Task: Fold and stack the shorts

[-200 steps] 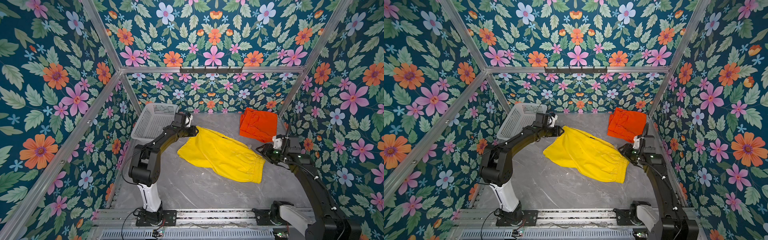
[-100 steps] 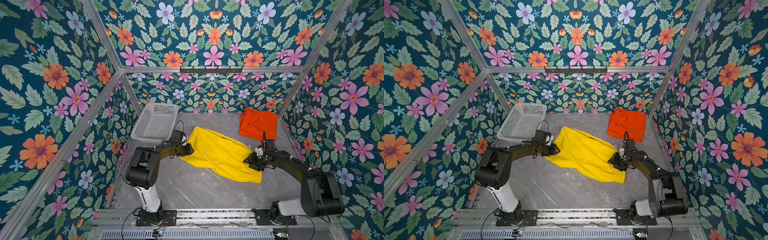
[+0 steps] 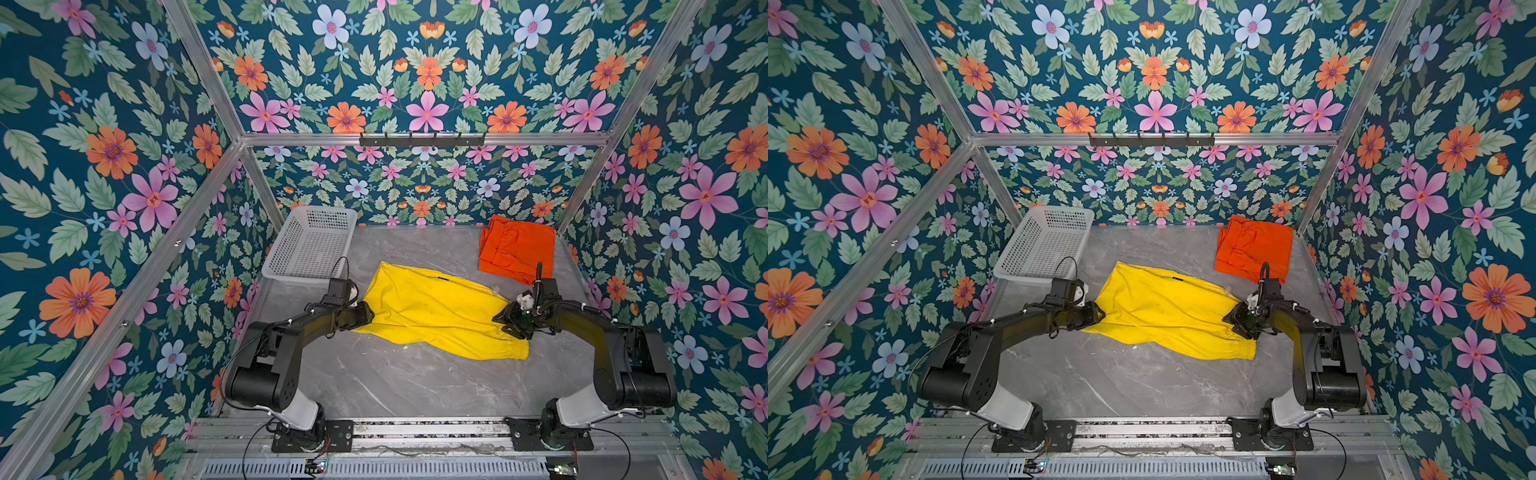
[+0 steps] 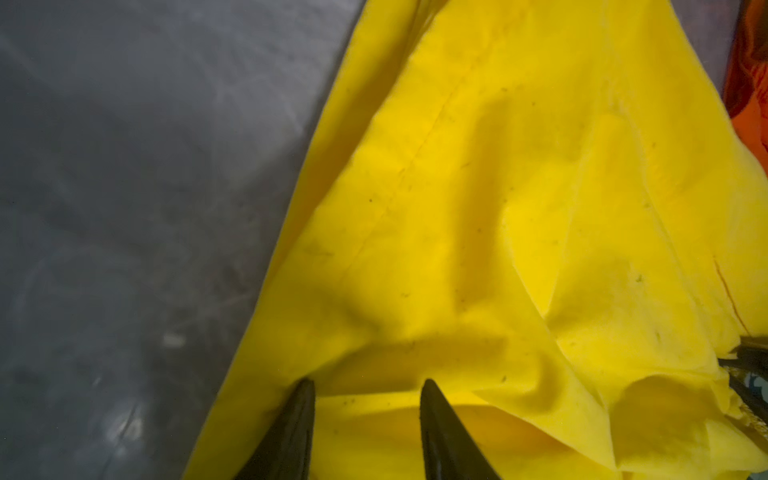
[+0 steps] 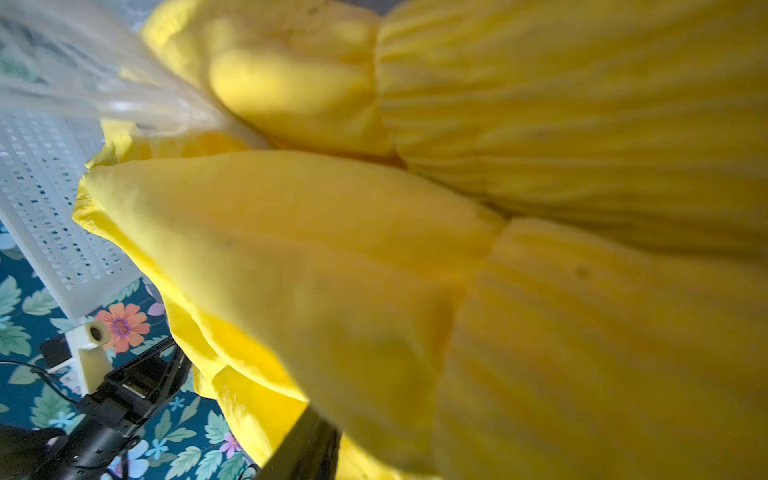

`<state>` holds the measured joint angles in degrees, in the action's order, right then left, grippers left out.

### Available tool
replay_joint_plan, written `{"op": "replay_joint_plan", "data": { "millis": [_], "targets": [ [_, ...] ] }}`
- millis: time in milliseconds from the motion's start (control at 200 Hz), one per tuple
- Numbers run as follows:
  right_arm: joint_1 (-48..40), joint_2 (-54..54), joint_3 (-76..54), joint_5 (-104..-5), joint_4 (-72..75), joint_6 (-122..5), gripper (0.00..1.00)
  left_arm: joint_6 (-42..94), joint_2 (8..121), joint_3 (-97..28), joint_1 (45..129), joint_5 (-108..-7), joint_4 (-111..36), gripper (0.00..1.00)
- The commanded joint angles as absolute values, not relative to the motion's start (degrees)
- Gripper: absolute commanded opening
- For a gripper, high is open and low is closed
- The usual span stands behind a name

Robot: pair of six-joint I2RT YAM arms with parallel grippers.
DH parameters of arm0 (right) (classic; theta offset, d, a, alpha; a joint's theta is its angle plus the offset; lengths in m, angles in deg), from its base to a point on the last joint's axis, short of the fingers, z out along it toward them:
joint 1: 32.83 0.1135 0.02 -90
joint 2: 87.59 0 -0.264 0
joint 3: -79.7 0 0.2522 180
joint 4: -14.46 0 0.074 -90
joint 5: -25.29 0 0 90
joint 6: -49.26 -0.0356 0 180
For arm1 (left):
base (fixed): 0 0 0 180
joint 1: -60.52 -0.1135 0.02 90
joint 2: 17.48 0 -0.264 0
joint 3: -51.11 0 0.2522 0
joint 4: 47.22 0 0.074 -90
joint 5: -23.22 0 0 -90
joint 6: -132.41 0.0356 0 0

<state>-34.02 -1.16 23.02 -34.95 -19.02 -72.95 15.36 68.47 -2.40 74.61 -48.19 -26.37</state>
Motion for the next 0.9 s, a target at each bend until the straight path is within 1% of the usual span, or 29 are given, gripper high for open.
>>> {"op": "replay_joint_plan", "data": {
  "millis": [0, 85, 145, 230, 315, 430, 580, 685, 785, 895],
  "targets": [
    [-31.5, -4.0, 20.8, -36.7, -22.6, -70.2, 0.49, 13.2, 62.5, -1.9, 76.1, -50.9, -22.0, 0.46],
    [-30.1, -7.9, 18.2, -36.9, -25.3, -69.0, 0.5, 12.8, 58.2, -3.3, 77.8, -50.6, -21.9, 0.46],
    [-29.3, -11.0, 16.6, -36.7, -26.9, -68.6, 0.5, 12.9, 57.5, -5.5, 78.6, -50.0, -21.4, 0.46],
    [-26.6, -14.7, 15.9, -36.8, -27.6, -69.3, 0.5, 14.5, 59.3, -9.6, 79.2, -50.1, -20.2, 0.46],
    [-22.6, -15.9, 16.9, -36.5, -25.9, -71.0, 0.5, 17.1, 63.0, -13.0, 79.2, -50.2, -20.0, 0.46],
    [-19.5, -13.8, 18.0, -36.6, -25.2, -71.5, 0.5, 19.0, 69.1, -16.8, 79.5, -47.8, -21.9, 0.44],
    [-19.6, -9.9, 20.9, -38.7, -21.7, -72.3, 0.5, 18.6, 75.9, -19.4, 81.0, -45.5, -25.6, 0.44],
    [-21.6, -6.0, 22.0, -39.3, -20.2, -72.2, 0.49, 18.2, 80.4, -19.6, 81.0, -45.1, -26.9, 0.43],
    [-22.6, -3.4, 22.5, -38.9, -19.0, -71.5, 0.49, 17.8, 82.4, -18.8, 80.9, -46.0, -26.8, 0.43],
    [-22.7, -1.6, 21.8, -38.8, -19.2, -70.0, 0.49, 16.4, 81.4, -15.3, 81.0, -46.2, -27.2, 0.43]
  ]
}}
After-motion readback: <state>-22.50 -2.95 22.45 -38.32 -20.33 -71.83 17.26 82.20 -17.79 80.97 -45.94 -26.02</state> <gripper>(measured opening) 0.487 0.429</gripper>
